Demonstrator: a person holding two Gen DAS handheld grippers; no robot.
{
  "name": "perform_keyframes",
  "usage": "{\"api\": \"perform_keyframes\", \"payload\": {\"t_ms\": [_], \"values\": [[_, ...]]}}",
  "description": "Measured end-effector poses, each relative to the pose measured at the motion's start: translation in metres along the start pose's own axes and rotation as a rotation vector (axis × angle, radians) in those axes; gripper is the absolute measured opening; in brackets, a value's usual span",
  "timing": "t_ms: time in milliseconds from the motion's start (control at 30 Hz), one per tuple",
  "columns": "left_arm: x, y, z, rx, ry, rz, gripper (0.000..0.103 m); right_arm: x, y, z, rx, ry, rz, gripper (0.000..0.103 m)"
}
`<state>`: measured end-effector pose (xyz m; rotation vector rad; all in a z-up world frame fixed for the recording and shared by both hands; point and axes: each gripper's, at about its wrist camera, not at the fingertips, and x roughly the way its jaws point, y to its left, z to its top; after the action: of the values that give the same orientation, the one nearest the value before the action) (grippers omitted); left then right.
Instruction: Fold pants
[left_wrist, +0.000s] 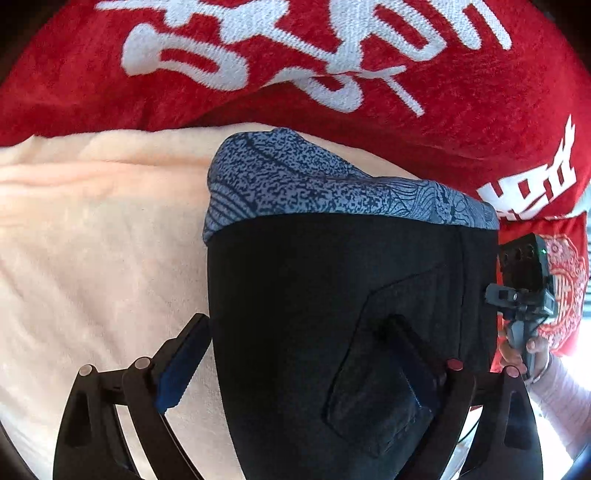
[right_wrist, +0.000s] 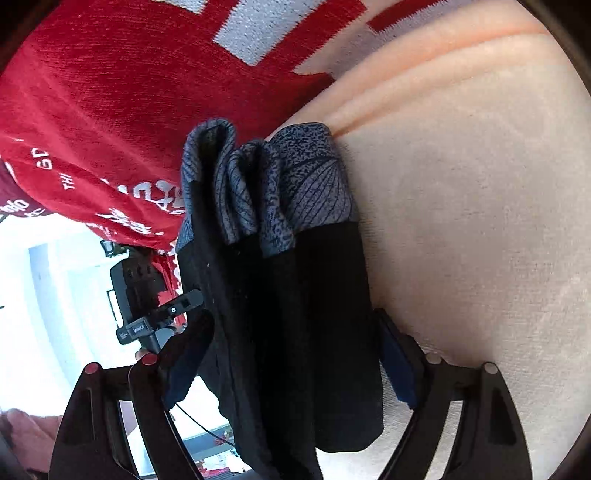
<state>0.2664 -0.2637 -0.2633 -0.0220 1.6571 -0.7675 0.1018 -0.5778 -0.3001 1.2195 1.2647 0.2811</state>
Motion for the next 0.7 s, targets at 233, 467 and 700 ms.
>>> {"api": "perform_keyframes", "payload": {"t_ms": [233, 467, 700], "values": [[-0.023, -0.033, -0.016, 0.092, -0.108, 0.059, 0.063, -0.01, 0.012, -0.014, 0.018, -0.052, 0.042, 0.05], [-0.061, -0.047, -0.041, 0.075, -0.154, 0.073, 0.059, -0.035, 0.037, -0.036, -0.007, -0.052, 0.144, 0.045], [-0.093, -0.055, -0.096, 0.062, -0.16, 0.096, 0.059, -0.041, 0.055, -0.089, -0.012, -0.019, 0.185, 0.045]]}}
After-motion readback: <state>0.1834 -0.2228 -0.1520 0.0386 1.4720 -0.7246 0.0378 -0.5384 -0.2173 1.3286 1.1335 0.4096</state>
